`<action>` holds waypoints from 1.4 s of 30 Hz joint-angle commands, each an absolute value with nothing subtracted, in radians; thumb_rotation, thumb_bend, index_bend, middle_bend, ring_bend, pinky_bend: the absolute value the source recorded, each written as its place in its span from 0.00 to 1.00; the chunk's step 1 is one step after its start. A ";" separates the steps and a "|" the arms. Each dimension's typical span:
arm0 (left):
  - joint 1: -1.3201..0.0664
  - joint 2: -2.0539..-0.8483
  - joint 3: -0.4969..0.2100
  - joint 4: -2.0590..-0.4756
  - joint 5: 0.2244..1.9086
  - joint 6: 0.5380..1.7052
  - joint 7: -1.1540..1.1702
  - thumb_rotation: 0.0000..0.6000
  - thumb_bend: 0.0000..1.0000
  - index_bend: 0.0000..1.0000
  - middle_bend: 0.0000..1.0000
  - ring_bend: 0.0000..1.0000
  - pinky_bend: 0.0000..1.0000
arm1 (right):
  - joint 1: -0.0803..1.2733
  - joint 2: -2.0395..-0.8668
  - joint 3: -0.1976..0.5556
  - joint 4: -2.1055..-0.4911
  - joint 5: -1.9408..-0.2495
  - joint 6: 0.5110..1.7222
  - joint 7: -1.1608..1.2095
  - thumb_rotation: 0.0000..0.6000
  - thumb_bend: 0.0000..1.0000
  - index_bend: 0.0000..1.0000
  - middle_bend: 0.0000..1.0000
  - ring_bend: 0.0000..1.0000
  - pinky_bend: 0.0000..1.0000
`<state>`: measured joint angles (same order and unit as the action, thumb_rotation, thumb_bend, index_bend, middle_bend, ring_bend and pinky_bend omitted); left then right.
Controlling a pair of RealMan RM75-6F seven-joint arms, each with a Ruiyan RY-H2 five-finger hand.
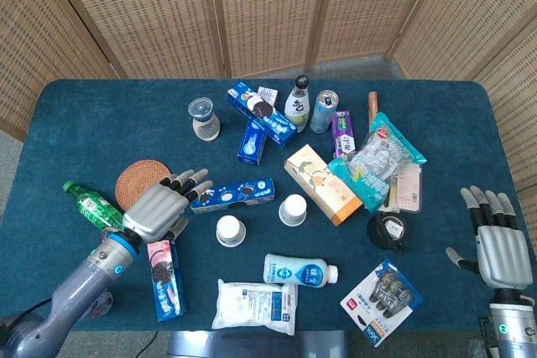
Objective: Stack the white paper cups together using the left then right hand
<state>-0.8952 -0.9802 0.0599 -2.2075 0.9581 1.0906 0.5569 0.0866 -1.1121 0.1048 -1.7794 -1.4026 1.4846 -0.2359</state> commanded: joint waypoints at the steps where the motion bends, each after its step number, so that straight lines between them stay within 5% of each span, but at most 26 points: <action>1: -0.775 -0.882 0.106 -2.219 1.107 1.164 0.430 1.00 0.55 0.00 0.00 0.00 0.14 | 0.087 -1.114 0.102 -1.778 -1.406 1.483 -0.240 1.00 0.00 0.00 0.00 0.00 0.00; 11: -0.444 -0.844 0.201 -1.999 1.534 1.472 0.093 1.00 0.55 0.00 0.00 0.00 0.07 | 0.097 -1.127 0.079 -1.771 -1.454 1.470 -0.262 1.00 0.00 0.00 0.00 0.00 0.00; 17: -0.304 -0.876 0.224 -1.890 1.598 1.590 0.012 1.00 0.55 0.00 0.00 0.00 0.04 | 0.098 -1.137 0.076 -1.765 -1.464 1.474 -0.273 1.00 0.00 0.00 0.00 0.00 0.00; 31: -0.194 -0.881 0.190 -1.829 1.629 1.623 -0.046 1.00 0.55 0.00 0.00 0.00 0.03 | 0.127 -1.142 0.087 -1.830 -1.491 1.461 -0.343 1.00 0.19 0.00 0.00 0.00 0.01; 42: -0.182 -0.861 0.143 -1.826 1.609 1.574 -0.097 1.00 0.55 0.00 0.00 0.00 0.03 | 0.289 -1.202 0.115 -1.937 -1.438 1.216 -0.380 1.00 0.24 0.02 0.03 0.00 0.09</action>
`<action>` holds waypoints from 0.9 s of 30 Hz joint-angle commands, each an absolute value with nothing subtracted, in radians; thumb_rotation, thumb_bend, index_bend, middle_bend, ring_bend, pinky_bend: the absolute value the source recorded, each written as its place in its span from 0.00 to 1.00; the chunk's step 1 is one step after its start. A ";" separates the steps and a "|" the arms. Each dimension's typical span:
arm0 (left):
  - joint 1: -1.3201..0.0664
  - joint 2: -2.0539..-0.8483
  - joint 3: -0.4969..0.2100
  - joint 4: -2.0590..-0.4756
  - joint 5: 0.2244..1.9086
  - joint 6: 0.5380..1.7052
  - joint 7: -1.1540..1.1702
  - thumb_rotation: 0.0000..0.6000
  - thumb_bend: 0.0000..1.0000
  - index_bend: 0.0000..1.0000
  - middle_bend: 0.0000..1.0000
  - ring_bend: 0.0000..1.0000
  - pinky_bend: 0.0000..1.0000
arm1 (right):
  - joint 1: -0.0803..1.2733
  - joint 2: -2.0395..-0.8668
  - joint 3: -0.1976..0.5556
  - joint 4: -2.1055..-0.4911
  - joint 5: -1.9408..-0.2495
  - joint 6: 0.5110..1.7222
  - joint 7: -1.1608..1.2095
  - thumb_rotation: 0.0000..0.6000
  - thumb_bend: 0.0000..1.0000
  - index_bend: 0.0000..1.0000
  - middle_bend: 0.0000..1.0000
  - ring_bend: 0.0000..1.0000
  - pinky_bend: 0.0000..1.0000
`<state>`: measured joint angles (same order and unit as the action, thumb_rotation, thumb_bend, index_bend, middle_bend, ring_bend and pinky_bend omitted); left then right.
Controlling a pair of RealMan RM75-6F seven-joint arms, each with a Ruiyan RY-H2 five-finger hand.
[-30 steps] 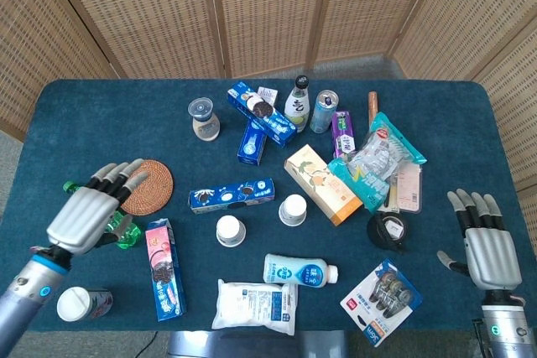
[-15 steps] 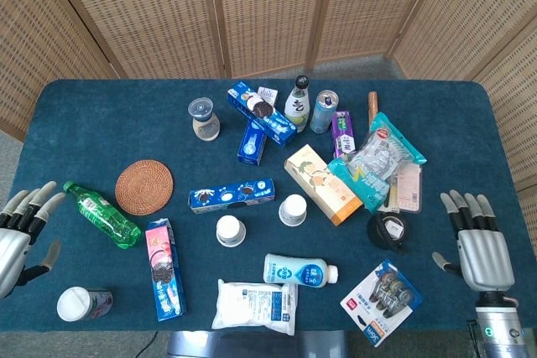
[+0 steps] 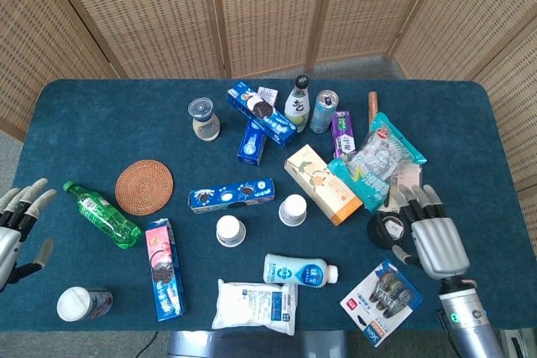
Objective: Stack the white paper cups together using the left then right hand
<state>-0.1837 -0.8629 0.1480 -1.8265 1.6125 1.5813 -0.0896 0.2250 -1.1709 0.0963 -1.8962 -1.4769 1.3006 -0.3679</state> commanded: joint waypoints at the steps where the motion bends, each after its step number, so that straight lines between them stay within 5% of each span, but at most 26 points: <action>1: -0.181 -0.860 0.138 -1.824 1.607 1.568 -0.102 1.00 0.55 0.00 0.00 0.00 0.03 | 0.311 -1.214 0.122 -1.944 -1.418 1.186 -0.387 1.00 0.24 0.02 0.03 0.00 0.09; 14: -0.170 -0.861 0.110 -1.819 1.612 1.519 -0.116 1.00 0.55 0.00 0.00 0.00 0.03 | 0.529 -1.418 0.195 -1.815 -1.243 1.006 -0.544 1.00 0.25 0.08 0.02 0.00 0.09; 27: -0.156 -0.860 0.086 -1.813 1.609 1.496 -0.124 1.00 0.55 0.00 0.00 0.00 0.03 | 0.645 -1.556 0.209 -1.625 -1.181 0.952 -0.526 1.00 0.25 0.15 0.00 0.00 0.07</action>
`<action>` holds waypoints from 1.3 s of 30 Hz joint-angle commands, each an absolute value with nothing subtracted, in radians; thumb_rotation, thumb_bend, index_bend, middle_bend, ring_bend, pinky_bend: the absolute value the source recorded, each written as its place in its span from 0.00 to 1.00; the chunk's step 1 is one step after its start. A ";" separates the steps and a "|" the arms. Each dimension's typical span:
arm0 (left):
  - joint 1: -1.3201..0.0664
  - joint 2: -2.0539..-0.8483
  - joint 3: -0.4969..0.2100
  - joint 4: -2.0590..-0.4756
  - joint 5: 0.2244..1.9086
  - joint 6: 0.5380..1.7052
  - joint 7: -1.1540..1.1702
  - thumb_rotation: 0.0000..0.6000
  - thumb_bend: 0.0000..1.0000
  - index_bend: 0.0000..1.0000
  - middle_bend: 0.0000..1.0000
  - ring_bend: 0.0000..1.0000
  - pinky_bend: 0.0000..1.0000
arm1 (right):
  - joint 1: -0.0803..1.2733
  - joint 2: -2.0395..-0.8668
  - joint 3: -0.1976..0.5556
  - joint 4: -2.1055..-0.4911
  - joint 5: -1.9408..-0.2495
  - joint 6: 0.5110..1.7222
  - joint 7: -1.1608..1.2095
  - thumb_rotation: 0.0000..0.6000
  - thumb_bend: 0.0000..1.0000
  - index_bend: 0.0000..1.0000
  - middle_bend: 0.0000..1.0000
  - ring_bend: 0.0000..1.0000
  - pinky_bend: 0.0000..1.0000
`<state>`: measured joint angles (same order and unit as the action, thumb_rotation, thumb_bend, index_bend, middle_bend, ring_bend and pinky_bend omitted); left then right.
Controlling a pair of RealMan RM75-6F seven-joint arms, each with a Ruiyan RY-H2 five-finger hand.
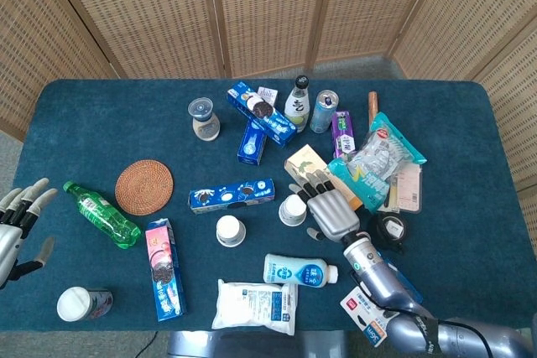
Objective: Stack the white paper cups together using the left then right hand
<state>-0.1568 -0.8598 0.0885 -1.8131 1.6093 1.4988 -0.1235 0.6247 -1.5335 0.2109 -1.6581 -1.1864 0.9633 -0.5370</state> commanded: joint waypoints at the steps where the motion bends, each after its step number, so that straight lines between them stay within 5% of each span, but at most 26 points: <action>1: -0.155 -0.860 0.085 -1.813 1.609 1.495 -0.124 1.00 0.55 0.00 0.00 0.00 0.03 | 0.650 -1.561 0.207 -1.612 -1.182 0.950 -0.524 1.00 0.25 0.15 0.00 0.00 0.07; 39: -0.135 -0.866 0.053 -1.810 1.626 1.460 -0.116 1.00 0.55 0.00 0.00 0.00 0.03 | 0.676 -1.585 0.159 -1.504 -1.247 0.992 -0.368 1.00 0.33 0.40 0.06 0.00 0.07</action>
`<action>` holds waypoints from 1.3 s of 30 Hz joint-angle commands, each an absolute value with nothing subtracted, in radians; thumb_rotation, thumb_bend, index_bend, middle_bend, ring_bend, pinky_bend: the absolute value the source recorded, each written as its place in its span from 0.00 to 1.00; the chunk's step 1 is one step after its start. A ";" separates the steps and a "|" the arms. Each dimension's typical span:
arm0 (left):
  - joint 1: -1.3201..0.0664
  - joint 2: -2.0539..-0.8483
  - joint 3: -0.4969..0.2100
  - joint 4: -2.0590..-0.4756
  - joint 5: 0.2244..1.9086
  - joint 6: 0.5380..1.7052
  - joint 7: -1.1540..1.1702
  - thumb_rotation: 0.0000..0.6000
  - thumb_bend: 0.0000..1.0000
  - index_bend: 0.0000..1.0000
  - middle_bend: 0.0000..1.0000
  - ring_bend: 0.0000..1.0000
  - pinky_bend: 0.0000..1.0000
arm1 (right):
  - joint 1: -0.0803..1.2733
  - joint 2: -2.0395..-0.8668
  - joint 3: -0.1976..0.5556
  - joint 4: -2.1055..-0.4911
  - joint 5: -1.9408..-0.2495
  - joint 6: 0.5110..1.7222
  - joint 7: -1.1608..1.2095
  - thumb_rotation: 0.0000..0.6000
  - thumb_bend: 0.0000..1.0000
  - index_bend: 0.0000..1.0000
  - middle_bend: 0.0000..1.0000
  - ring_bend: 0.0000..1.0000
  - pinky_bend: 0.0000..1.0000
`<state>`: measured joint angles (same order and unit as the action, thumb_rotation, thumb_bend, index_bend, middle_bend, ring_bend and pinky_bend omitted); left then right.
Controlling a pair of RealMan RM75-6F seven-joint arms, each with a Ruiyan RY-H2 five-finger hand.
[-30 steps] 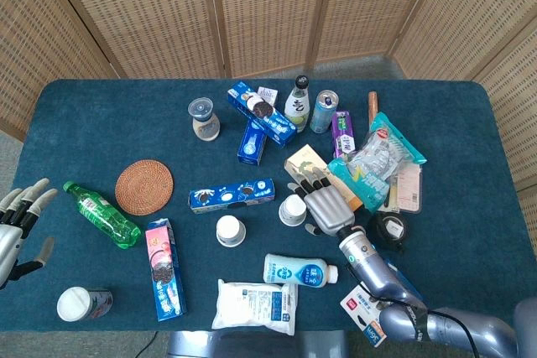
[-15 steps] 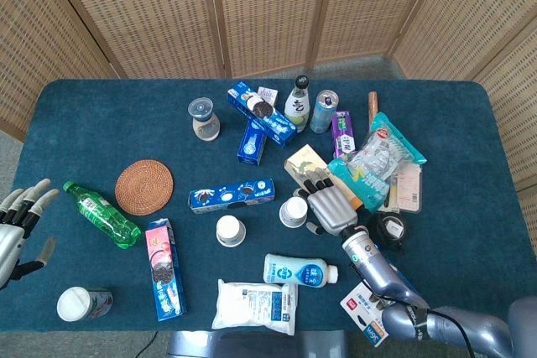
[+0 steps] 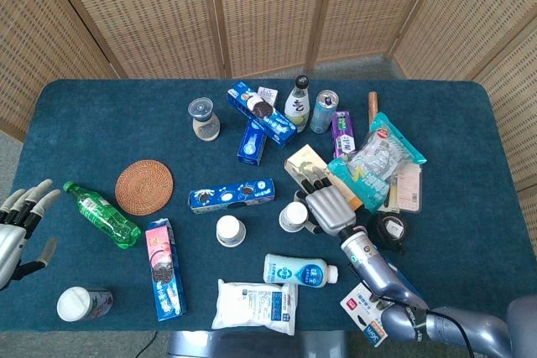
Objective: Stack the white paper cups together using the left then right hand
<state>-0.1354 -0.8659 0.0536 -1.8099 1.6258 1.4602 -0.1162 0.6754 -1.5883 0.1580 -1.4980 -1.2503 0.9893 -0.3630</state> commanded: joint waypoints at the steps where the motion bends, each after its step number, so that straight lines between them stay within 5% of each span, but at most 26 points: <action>1: -0.135 -0.866 0.053 -1.810 1.627 1.460 -0.116 1.00 0.55 0.00 0.00 0.00 0.03 | 0.676 -1.583 0.160 -1.508 -1.246 0.994 -0.370 1.00 0.33 0.41 0.06 0.00 0.07; 22: -0.134 -0.868 0.051 -1.818 1.645 1.445 -0.116 1.00 0.55 0.00 0.00 0.00 0.03 | 0.739 -1.457 0.236 -1.824 -1.225 1.021 -0.482 1.00 0.33 0.41 0.07 0.00 0.07; 39: -0.133 -0.868 0.047 -1.817 1.644 1.443 -0.120 1.00 0.55 0.00 0.00 0.00 0.03 | 0.813 -1.558 0.236 -1.855 -1.186 1.033 -0.550 1.00 0.37 0.42 0.05 0.00 0.07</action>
